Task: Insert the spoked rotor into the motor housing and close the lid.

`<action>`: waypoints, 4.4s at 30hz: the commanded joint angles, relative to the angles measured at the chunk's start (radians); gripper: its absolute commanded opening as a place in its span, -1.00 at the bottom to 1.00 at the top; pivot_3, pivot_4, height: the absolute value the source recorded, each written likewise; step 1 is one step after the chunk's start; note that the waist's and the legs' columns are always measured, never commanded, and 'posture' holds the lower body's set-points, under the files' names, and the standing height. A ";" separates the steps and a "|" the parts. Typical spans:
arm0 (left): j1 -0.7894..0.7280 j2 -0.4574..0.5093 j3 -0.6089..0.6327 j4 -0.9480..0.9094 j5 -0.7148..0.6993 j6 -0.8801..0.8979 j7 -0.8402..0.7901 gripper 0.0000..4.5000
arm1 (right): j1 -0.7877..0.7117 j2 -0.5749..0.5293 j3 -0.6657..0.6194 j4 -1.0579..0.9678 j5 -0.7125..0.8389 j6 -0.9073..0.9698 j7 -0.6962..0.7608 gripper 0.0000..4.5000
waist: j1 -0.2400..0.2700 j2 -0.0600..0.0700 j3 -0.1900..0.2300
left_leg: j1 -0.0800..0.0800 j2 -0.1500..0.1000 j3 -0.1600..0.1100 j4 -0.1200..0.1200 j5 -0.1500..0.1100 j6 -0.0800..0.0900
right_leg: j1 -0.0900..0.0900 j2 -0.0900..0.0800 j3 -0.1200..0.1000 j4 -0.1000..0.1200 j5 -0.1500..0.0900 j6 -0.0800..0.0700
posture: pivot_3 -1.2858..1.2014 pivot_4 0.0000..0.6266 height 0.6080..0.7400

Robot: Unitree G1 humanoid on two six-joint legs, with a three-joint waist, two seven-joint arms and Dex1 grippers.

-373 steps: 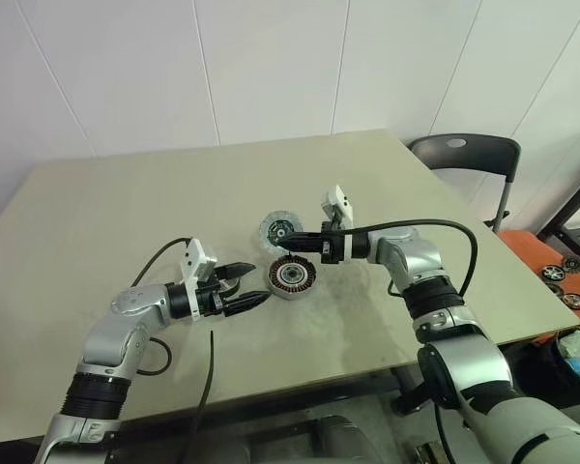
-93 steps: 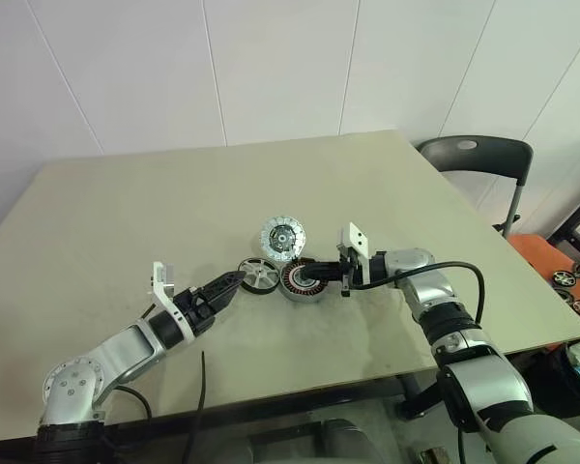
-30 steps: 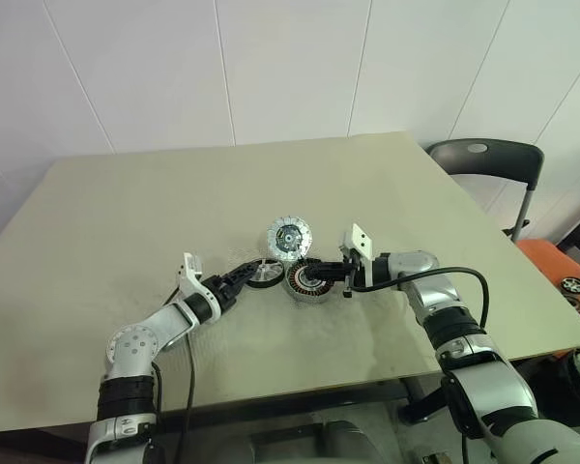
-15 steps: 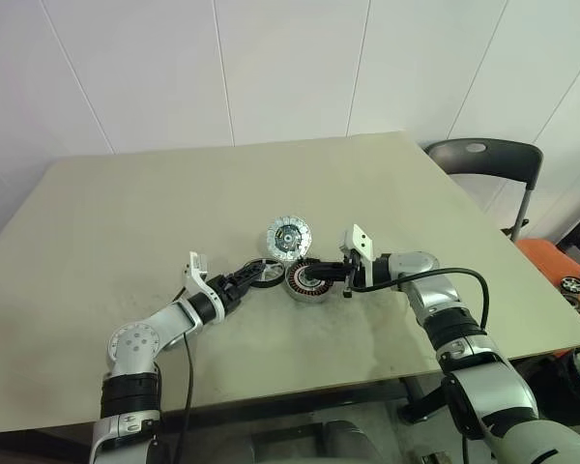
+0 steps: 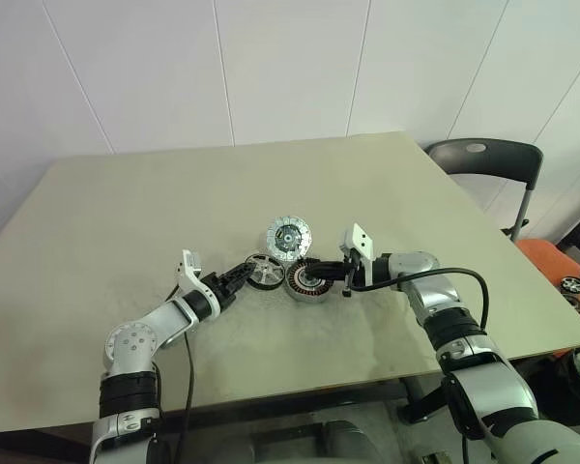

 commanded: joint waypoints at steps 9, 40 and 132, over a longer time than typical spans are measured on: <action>-0.019 -0.001 0.013 -0.016 0.001 0.028 -0.009 -0.37 | -0.026 -0.001 -0.018 -0.017 0.007 -0.023 -0.013 -1.00 | 0.000 0.000 0.000 | 0.000 0.000 0.000 0.000 0.000 0.000 | 0.000 0.000 0.000 0.000 0.000 0.000 | 0.03 -1.00 1.00; 0.032 0.070 0.089 -0.075 -0.123 0.134 -0.140 -0.82 | -0.066 0.013 -0.052 0.019 0.053 -0.014 -0.005 -1.00 | -0.001 0.000 0.000 | 0.000 0.000 0.000 0.000 0.000 0.000 | 0.000 0.000 0.000 0.000 0.000 0.000 | 0.03 -1.00 1.00; -0.183 -0.105 -0.006 0.273 0.148 0.118 -0.307 -0.82 | 0.163 -0.260 -0.073 -0.537 0.179 0.241 0.055 -1.00 | 0.002 -0.002 0.000 | 0.000 0.000 0.001 0.001 0.000 0.000 | 0.001 0.000 0.000 -0.001 -0.001 0.002 | 0.03 -1.00 1.00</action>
